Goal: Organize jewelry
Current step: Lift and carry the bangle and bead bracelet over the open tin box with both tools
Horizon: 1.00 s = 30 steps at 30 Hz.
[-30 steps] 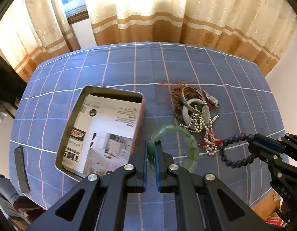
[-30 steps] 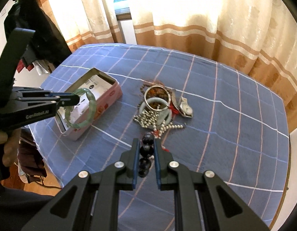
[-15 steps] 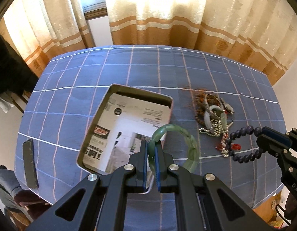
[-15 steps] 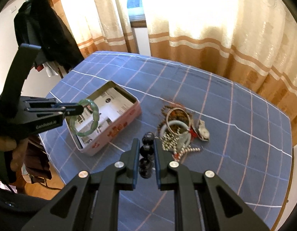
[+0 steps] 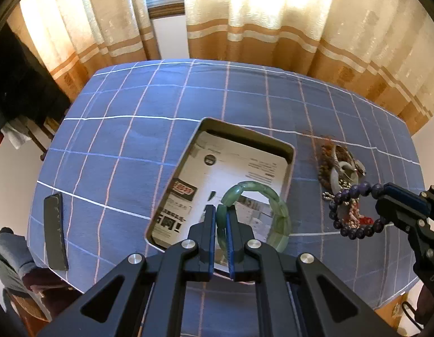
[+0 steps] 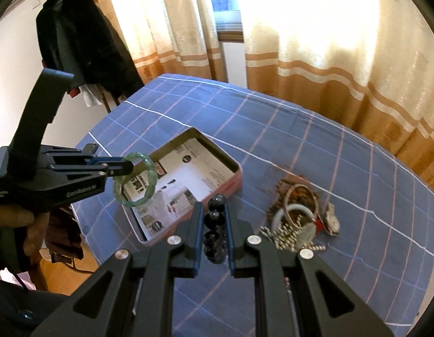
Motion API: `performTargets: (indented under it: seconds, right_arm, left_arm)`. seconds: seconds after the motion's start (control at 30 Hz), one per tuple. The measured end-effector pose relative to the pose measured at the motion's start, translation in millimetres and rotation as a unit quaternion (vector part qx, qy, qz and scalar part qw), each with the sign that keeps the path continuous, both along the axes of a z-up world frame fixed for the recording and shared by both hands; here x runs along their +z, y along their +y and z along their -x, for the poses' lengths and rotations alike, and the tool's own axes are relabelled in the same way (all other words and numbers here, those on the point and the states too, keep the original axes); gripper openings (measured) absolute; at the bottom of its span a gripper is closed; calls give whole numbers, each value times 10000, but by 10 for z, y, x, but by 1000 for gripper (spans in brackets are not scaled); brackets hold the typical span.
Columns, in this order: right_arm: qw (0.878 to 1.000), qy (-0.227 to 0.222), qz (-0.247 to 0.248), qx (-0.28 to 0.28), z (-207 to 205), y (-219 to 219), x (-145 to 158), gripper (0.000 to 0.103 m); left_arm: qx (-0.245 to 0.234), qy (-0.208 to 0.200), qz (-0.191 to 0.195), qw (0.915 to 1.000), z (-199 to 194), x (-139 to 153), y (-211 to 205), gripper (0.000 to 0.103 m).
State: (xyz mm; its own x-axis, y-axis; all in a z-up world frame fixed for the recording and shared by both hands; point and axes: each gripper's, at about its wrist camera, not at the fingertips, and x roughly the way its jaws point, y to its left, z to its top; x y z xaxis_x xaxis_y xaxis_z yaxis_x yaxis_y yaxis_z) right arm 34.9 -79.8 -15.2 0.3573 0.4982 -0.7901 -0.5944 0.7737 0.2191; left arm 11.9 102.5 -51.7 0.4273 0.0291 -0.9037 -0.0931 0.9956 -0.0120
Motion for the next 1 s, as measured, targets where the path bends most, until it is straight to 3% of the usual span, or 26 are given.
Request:
performTargets:
  seconds: [0.67,1.0]
  right_arm:
    - [9982,128,-176,557,-195,708,-38,17]
    - [9970,322,-131,685,-255,918,-203,17]
  left_arm:
    - [214,114,-5,9997,-159,-109,397,6]
    - [217,286,-10,9994,-245,-285,475,6]
